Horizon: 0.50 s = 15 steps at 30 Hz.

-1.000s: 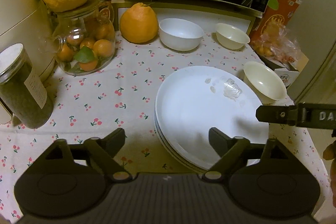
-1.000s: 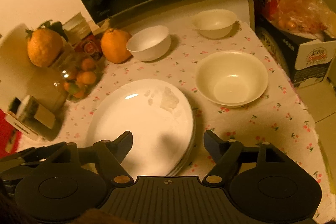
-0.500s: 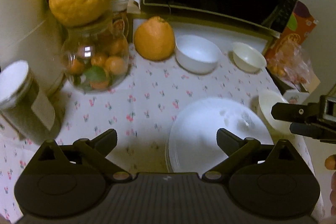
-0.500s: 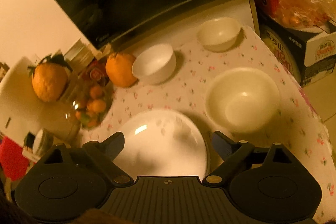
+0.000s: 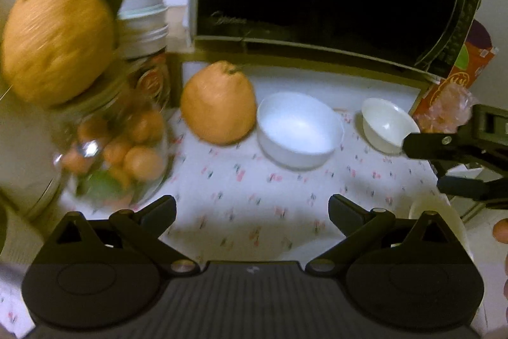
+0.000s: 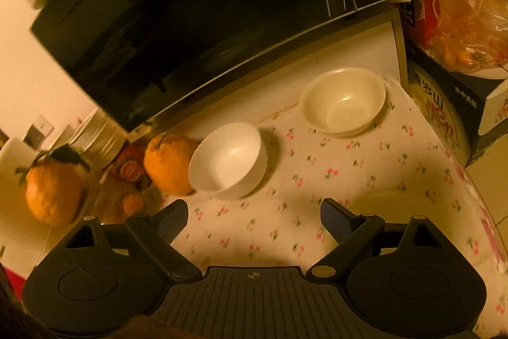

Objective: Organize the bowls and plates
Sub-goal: 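Move both grippers to the white bowl beside the large orange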

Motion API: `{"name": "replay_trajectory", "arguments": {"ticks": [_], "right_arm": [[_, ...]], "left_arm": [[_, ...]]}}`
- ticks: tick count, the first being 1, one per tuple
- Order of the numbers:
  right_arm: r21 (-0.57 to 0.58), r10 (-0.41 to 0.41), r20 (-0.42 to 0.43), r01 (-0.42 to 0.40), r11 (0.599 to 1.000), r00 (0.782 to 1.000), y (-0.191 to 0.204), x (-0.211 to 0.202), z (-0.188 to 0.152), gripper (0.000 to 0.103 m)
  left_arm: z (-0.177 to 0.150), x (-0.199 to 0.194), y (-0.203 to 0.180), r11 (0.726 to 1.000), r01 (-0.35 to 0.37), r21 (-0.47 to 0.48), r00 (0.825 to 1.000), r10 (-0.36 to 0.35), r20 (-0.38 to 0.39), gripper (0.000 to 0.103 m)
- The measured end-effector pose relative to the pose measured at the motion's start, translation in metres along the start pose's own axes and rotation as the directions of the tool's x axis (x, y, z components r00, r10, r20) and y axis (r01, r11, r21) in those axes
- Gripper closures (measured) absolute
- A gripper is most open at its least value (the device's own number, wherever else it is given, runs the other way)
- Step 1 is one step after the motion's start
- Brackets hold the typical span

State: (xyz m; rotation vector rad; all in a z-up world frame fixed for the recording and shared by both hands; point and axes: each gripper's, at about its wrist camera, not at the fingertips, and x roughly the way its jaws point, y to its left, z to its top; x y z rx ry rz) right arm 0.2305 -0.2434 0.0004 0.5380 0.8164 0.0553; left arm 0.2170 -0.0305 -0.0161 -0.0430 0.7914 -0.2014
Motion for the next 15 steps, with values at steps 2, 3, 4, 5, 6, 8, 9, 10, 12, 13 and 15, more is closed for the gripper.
{"name": "replay_trajectory", "arguments": {"ticks": [2,3,4,5,6,8,9,10,12,13,15], "right_arm": [[0.012,-0.004,-0.015,0.004,1.000,1.000,-0.004,0.013,0.007,0.011],[0.021,-0.001,-0.029,0.002,1.000,1.000,-0.006,0.020,0.010,0.011],[0.029,0.004,-0.042,-0.003,1.000,0.999,-0.008,0.026,0.013,0.011],[0.038,0.011,-0.056,-0.009,0.999,0.998,-0.010,0.032,0.016,0.011],[0.046,0.016,-0.065,-0.013,0.999,0.998,-0.012,0.038,0.018,0.011],[0.061,0.017,-0.074,-0.012,0.998,0.997,-0.014,0.047,0.023,0.011],[0.068,0.015,-0.075,-0.010,0.998,0.997,-0.015,0.052,0.025,0.011],[0.074,0.015,-0.074,-0.009,0.997,0.997,-0.016,0.056,0.026,0.011],[0.084,0.020,-0.070,-0.014,0.996,0.997,-0.016,0.063,0.028,0.011],[0.087,0.023,-0.072,-0.017,0.996,0.997,-0.016,0.067,0.030,0.012],[0.093,0.023,-0.072,-0.017,0.996,0.997,-0.017,0.073,0.031,0.014]], "left_arm": [[0.005,0.008,-0.006,1.000,-0.003,0.012,1.000,0.003,0.019,0.003],[0.008,0.012,-0.008,1.000,-0.001,0.016,1.000,0.000,0.026,0.004],[0.011,0.017,-0.009,1.000,0.002,0.016,1.000,-0.003,0.028,0.005],[0.014,0.023,-0.010,1.000,0.004,0.010,1.000,-0.004,0.028,0.008],[0.017,0.026,-0.010,1.000,0.007,0.002,1.000,-0.007,0.028,0.009],[0.023,0.035,-0.007,0.999,0.024,-0.026,0.999,-0.023,0.026,0.018],[0.025,0.040,-0.005,0.998,0.035,-0.045,0.999,-0.033,0.023,0.021],[0.027,0.044,-0.003,0.997,0.038,-0.061,0.999,-0.037,0.020,0.026],[0.030,0.052,0.000,0.994,0.052,-0.094,0.999,-0.051,0.012,0.035],[0.031,0.056,0.002,0.993,0.056,-0.107,0.998,-0.056,0.010,0.040],[0.031,0.062,0.003,0.991,0.059,-0.118,0.998,-0.059,0.010,0.045]]}}
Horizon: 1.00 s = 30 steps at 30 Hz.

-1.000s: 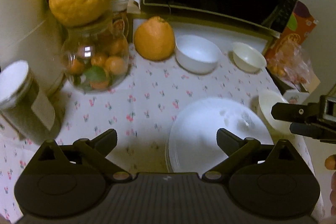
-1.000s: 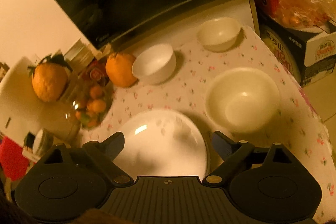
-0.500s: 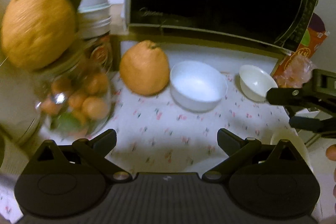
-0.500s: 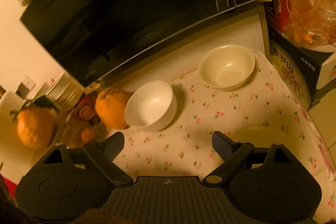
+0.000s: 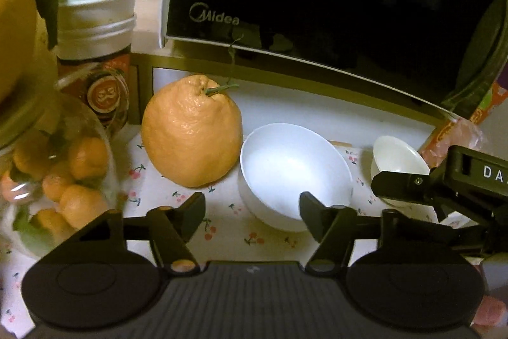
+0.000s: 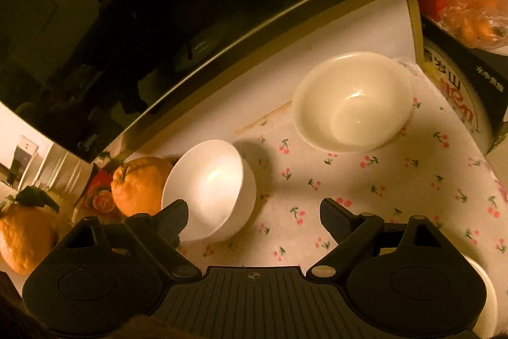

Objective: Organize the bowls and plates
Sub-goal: 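Move both grippers to the white bowl beside the large orange, then close both grippers on the white bowl rim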

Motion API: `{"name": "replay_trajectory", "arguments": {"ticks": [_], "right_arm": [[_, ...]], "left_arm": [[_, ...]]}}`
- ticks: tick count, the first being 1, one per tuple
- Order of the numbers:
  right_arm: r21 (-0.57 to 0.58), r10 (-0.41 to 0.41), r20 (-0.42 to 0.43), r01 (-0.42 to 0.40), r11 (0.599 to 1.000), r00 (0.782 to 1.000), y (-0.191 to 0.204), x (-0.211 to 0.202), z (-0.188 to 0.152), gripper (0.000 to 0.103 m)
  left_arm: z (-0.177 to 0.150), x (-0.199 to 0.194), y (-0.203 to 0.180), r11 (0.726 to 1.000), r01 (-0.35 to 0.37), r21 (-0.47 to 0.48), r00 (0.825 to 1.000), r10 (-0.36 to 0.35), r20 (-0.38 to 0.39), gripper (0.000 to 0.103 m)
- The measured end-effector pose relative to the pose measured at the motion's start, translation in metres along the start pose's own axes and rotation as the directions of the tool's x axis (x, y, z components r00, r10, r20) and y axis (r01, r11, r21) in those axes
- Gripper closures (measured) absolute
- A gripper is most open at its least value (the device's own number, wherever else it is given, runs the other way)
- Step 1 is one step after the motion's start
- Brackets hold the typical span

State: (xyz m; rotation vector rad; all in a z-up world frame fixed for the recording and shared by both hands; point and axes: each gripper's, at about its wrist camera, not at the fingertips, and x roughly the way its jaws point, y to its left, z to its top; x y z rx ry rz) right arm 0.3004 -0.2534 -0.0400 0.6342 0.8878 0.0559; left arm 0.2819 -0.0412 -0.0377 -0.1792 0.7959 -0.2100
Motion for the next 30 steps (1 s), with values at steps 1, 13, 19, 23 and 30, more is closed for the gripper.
{"name": "replay_trajectory", "arguments": {"ticks": [1,13,19,23,30], "right_arm": [[0.000,0.000,-0.002,0.000,1.000,1.000,0.000,0.003,0.001,0.017],[0.004,-0.010,-0.032,0.010,1.000,0.999,0.003,0.035,-0.001,0.064],[-0.036,0.002,-0.044,-0.003,0.999,0.999,0.012,0.043,-0.004,0.087],[-0.055,-0.011,-0.039,0.009,0.998,0.999,0.017,0.040,-0.006,0.087],[-0.049,-0.009,-0.036,0.007,0.999,0.999,0.023,0.024,-0.013,0.087]], "left_arm": [[0.000,0.003,0.000,1.000,-0.002,-0.002,1.000,0.002,-0.001,0.048],[-0.004,0.020,0.005,0.998,0.049,-0.036,0.999,-0.049,0.006,0.068],[-0.005,0.022,0.004,0.998,0.065,-0.023,0.998,-0.065,0.003,0.083],[-0.005,0.020,0.002,0.998,0.061,-0.011,0.998,-0.061,0.007,0.083],[-0.003,0.001,0.002,0.997,0.073,-0.007,0.997,-0.073,0.017,0.083]]}}
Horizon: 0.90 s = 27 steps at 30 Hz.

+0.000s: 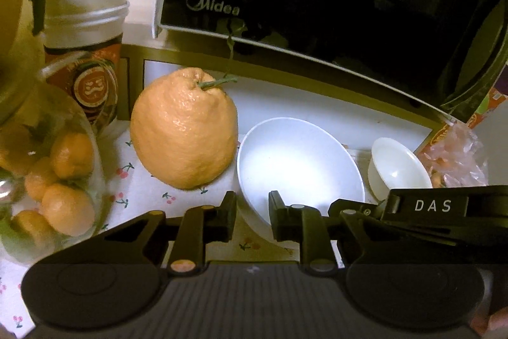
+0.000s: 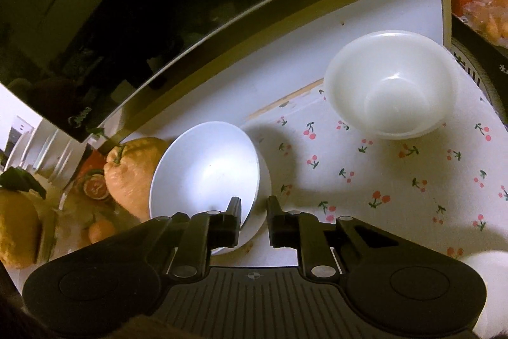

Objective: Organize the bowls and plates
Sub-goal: 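Close both grippers on the white bowl rim, then carry the white bowl with both grippers next to the plate stack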

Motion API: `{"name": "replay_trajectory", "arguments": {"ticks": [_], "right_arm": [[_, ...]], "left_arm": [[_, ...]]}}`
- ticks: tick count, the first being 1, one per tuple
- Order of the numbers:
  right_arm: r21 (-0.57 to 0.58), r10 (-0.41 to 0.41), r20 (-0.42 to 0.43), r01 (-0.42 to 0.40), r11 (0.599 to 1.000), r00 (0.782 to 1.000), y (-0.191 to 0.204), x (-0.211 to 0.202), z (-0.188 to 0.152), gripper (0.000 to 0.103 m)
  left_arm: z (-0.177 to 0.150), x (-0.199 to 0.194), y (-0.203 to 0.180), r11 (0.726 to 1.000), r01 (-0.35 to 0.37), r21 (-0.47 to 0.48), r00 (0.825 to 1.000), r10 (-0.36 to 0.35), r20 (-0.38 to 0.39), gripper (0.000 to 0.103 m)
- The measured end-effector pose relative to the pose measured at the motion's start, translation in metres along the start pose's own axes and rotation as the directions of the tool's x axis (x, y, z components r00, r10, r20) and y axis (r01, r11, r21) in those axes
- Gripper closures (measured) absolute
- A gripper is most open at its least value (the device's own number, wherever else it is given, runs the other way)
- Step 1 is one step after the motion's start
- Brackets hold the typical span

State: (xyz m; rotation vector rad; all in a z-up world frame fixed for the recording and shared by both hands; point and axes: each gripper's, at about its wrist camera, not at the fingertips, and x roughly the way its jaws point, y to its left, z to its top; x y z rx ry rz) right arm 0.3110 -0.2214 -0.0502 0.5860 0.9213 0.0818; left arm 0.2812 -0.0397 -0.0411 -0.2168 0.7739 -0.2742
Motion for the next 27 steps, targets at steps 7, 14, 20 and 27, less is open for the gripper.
{"name": "replay_trajectory", "arguments": {"ticks": [7,14,20,27], "right_arm": [[-0.009,0.004,0.001,-0.004,1.000,1.000,0.012,-0.028,-0.008,0.086],[-0.014,0.002,0.014,-0.002,1.000,1.000,0.023,-0.060,-0.020,0.086],[-0.020,0.000,0.023,0.000,1.000,1.000,0.031,-0.088,-0.033,0.086],[-0.015,0.007,0.026,-0.007,1.000,1.000,0.033,-0.116,-0.054,0.086]], "left_arm": [[0.003,-0.030,-0.004,1.000,0.006,0.010,1.000,-0.006,0.007,0.083],[0.001,-0.060,-0.007,0.999,0.014,0.030,1.000,-0.015,0.016,0.083],[-0.008,-0.085,-0.006,0.999,0.027,0.034,0.999,-0.028,0.018,0.083],[-0.023,-0.111,-0.004,0.999,0.045,0.026,0.999,-0.045,0.009,0.083]]}}
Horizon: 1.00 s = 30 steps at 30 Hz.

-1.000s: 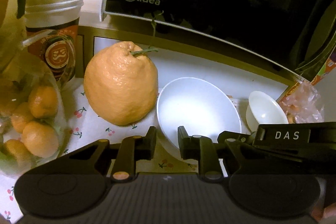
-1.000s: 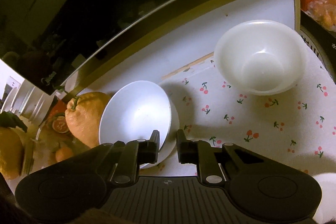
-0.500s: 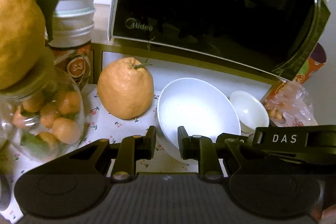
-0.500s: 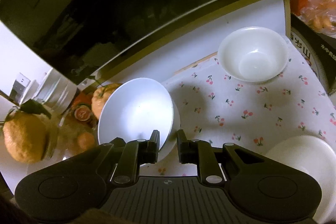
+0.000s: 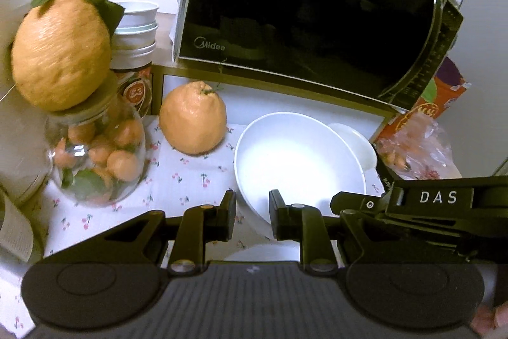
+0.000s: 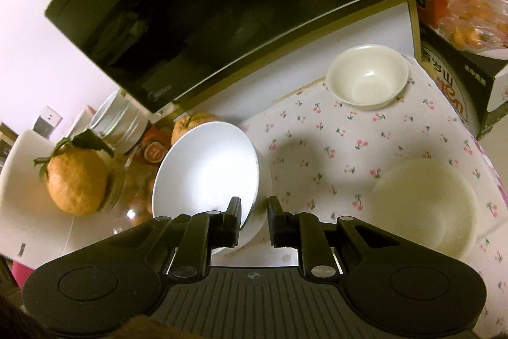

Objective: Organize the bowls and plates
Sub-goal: 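Carry the white bowl with both grippers next to the plate stack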

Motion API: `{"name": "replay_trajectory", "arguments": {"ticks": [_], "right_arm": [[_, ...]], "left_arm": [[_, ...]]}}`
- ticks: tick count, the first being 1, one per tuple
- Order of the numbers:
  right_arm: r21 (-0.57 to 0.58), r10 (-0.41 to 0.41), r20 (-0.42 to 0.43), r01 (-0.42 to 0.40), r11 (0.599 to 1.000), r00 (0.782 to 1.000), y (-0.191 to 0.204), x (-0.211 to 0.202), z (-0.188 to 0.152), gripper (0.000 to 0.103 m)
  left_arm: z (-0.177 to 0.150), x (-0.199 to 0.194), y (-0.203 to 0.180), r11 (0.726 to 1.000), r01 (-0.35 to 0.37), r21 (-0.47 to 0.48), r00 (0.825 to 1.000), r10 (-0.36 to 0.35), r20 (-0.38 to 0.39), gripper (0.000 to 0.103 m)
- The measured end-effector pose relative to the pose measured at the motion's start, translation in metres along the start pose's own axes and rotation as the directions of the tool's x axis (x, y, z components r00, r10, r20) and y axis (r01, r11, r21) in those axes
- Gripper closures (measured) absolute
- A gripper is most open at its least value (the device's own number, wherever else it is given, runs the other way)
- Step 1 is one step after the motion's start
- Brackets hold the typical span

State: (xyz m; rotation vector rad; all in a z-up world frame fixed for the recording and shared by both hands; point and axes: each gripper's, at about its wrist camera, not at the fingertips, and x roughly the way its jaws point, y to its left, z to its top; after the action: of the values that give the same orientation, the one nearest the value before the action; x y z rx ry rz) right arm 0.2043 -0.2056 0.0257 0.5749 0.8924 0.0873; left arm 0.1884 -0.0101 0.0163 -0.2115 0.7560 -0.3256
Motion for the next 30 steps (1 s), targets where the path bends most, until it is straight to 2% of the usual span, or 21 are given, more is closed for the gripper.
{"name": "replay_trajectory", "arguments": {"ticks": [14,27,30], "right_arm": [[-0.010,0.027,0.002,-0.027,1.000,1.000,0.001,-0.039,-0.050,0.085],[0.000,0.048,-0.013,-0.048,0.999,0.999,-0.014,-0.057,-0.088,0.085],[0.000,0.064,-0.021,-0.064,0.998,0.998,-0.015,-0.057,-0.096,0.085]], "left_arm": [[-0.045,-0.040,0.013,0.998,0.055,-0.040,0.998,-0.056,-0.036,0.083],[-0.084,-0.062,0.025,0.990,0.115,-0.082,0.991,-0.120,-0.065,0.082],[-0.091,-0.067,0.028,0.991,0.110,-0.082,0.990,-0.117,-0.078,0.082]]}}
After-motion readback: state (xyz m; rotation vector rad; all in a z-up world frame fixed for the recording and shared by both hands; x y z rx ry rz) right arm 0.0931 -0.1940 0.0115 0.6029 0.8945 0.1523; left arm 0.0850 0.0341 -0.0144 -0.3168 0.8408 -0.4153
